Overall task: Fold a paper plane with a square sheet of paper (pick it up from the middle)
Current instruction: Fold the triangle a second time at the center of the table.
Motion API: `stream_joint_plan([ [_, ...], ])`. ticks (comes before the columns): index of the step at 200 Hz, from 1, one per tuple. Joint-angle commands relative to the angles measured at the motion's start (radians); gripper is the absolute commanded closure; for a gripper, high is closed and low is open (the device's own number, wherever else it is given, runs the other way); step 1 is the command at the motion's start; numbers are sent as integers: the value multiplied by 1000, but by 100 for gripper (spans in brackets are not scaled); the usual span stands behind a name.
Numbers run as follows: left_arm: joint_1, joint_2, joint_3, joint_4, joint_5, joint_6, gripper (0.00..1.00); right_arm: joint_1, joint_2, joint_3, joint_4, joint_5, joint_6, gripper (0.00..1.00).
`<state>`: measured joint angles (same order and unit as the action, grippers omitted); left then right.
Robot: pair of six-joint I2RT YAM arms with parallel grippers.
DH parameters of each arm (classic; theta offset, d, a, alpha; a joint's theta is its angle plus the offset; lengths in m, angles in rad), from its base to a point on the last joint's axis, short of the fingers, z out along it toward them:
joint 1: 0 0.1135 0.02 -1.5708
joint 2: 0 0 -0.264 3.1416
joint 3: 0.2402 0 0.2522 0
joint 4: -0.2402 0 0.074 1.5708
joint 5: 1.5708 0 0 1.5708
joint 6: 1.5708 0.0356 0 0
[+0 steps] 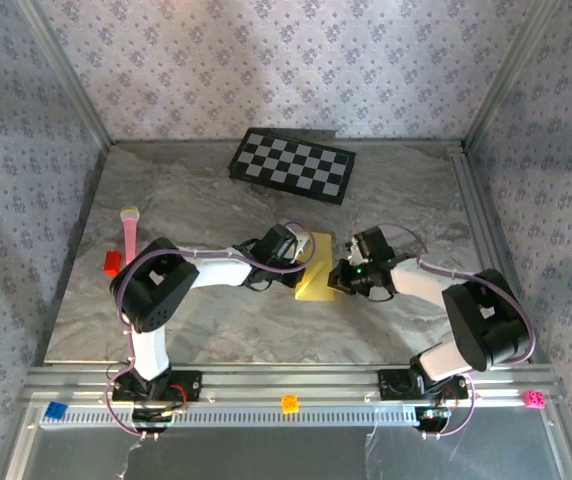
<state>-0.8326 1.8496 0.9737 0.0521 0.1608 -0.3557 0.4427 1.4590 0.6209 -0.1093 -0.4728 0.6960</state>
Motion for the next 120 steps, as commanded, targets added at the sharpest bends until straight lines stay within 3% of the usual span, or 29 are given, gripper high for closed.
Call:
stream_joint_plan([
  [1,-4,9,0,-29,20,-48,97,23,-9,27,-43,14,-16,91],
  [120,-71,-23,10,-64,-86,-200,98,52,44,-7,-18,52,37,96],
])
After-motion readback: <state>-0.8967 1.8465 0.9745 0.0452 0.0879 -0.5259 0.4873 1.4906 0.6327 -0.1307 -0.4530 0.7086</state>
